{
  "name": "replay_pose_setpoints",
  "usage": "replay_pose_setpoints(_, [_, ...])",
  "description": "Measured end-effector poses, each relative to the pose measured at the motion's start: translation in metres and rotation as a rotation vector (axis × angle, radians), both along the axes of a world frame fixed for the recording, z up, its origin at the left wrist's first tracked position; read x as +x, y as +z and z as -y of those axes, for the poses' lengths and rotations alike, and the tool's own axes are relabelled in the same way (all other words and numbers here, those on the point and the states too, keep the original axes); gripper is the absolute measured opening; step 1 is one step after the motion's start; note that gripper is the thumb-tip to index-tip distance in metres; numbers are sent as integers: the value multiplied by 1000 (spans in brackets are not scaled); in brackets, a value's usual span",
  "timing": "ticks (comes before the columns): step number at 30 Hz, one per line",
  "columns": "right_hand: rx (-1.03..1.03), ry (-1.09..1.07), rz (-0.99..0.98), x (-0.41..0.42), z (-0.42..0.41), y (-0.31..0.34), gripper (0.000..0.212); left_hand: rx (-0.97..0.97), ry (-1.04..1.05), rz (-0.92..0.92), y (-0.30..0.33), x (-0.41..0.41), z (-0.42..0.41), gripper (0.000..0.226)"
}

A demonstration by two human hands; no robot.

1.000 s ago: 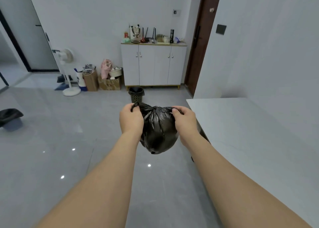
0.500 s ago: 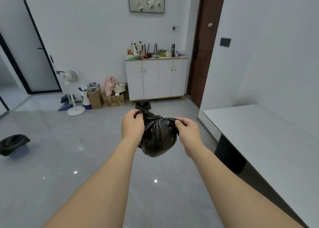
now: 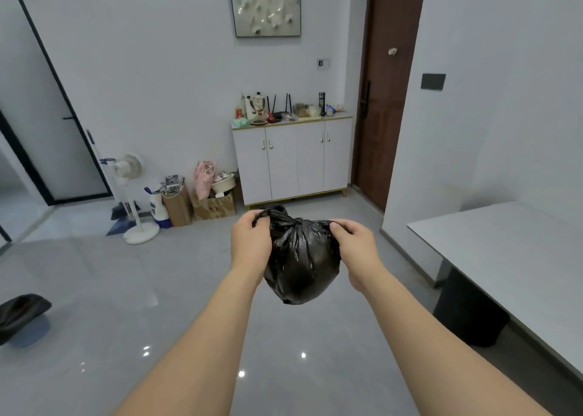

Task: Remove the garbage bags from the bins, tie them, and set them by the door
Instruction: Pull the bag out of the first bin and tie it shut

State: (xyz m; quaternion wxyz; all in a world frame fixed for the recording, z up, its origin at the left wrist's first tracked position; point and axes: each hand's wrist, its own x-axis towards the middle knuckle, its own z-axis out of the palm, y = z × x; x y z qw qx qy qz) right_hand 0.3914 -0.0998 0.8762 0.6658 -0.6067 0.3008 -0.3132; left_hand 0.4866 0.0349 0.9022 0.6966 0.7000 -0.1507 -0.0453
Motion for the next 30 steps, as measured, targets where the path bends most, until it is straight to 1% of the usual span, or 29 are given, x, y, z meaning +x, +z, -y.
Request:
replay_pose_setpoints(3, [6, -12, 23, 58, 17, 15, 15, 109, -75, 95, 17, 61, 6, 27])
replay_pose_setpoints(4, [-2, -23, 23, 79, 22, 20, 14, 117, -83, 117, 23, 82, 9, 27])
replay_pose_setpoints(7, [-37, -33, 44, 145, 35, 30, 13, 96, -36, 170, 38, 143, 25, 21])
replay_pose_setpoints(10, [-43, -43, 41, 211, 45, 28, 13, 142, -8, 216, 40, 205, 44, 19])
replay_pose_setpoints(12, [-36, -45, 51, 255, 55, 24, 13, 159, -6, 207, 36, 253, 57, 20])
replay_pose_setpoints(15, [-26, -33, 62, 326, 70, 19, 16, 117, -8, 153, 30, 325, 74, 28])
replay_pose_setpoints(19, [-31, -51, 69, 426, 94, 14, 15, 54, -11, 96, 22, 421, 98, 25])
replay_pose_setpoints(21, [-27, -62, 50, 474, 109, 17, 15, 69, -31, 94, 25, 471, 111, 20])
replay_pose_setpoints(25, [-91, -92, 14, 564, 147, 23, 17, 88, -45, 101, 34, 567, 151, 19])
replay_pose_setpoints(30, [-140, -121, -9, 654, 202, 21, 17, 164, -71, 102, 22, 671, 212, 19])
